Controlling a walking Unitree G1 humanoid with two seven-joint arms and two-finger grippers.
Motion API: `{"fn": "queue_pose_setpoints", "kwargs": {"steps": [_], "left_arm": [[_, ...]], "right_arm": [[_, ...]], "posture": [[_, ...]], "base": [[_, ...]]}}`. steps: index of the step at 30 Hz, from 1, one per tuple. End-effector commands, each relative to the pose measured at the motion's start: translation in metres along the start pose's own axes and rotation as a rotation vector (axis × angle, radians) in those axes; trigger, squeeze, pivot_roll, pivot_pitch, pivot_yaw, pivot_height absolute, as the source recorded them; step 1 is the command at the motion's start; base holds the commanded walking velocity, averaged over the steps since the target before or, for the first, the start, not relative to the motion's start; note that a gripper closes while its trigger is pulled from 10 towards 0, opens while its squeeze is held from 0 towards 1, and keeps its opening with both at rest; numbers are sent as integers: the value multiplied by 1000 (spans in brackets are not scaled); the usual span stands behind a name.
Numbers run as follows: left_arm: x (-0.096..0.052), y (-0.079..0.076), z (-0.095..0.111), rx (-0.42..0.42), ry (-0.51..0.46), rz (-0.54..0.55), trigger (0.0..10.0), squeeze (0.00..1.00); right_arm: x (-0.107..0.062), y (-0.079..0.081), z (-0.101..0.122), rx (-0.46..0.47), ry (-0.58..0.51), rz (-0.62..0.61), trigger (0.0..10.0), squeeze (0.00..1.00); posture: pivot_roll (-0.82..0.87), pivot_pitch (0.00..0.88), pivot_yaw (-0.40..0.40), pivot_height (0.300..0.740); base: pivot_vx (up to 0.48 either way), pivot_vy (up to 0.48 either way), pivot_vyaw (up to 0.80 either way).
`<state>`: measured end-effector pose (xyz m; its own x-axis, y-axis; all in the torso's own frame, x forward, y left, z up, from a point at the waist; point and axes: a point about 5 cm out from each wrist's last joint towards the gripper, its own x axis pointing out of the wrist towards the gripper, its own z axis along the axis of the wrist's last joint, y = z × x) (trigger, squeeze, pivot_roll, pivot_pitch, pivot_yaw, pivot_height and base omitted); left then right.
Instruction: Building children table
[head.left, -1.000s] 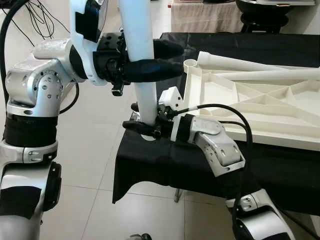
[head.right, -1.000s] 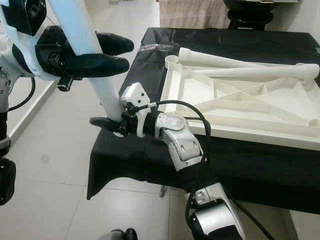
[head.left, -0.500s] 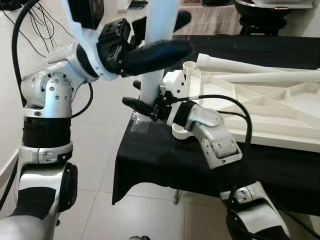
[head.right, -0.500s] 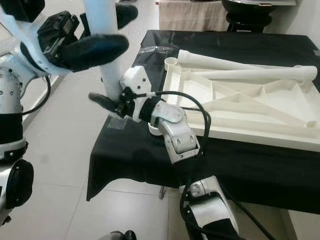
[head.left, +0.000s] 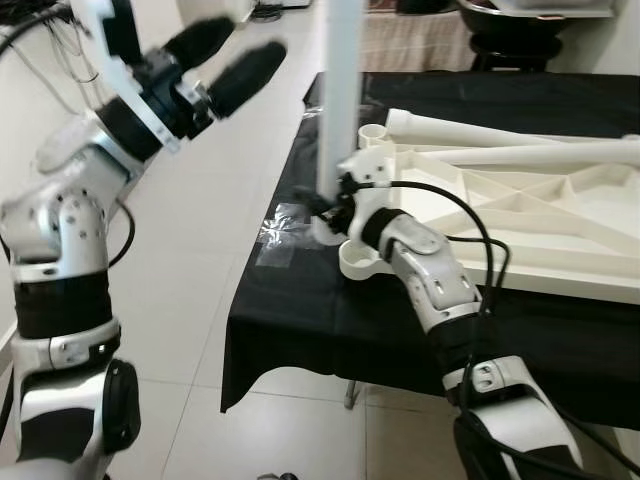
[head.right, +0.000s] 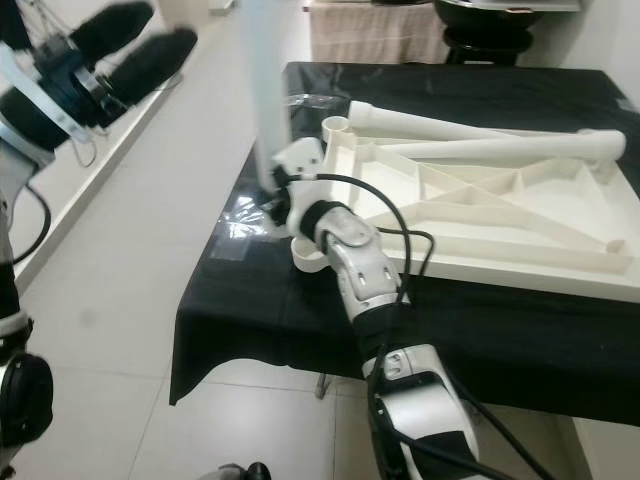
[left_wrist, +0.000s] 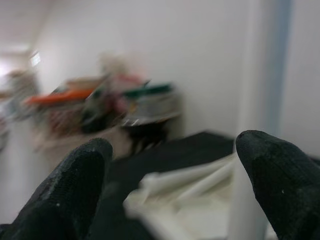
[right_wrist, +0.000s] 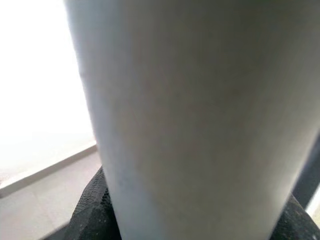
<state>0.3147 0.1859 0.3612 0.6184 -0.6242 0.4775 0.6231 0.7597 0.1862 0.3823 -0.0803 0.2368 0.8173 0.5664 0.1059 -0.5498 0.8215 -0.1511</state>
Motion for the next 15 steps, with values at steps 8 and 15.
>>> {"fn": "queue_pose_setpoints", "kwargs": {"steps": [8, 15], "left_arm": [[-32, -24, -50, -2, 176, 199, 10000, 0], [-36, -33, -60, -4, 212, 223, 10000, 0]], "right_arm": [[6, -7, 13, 28, -65, -45, 10000, 0], [6, -6, 17, 44, -91, -19, 10000, 0]], "posture": [[92, 273, 29, 740], [94, 284, 28, 740]], "base": [[0, 0, 0], [0, 0, 0]]}}
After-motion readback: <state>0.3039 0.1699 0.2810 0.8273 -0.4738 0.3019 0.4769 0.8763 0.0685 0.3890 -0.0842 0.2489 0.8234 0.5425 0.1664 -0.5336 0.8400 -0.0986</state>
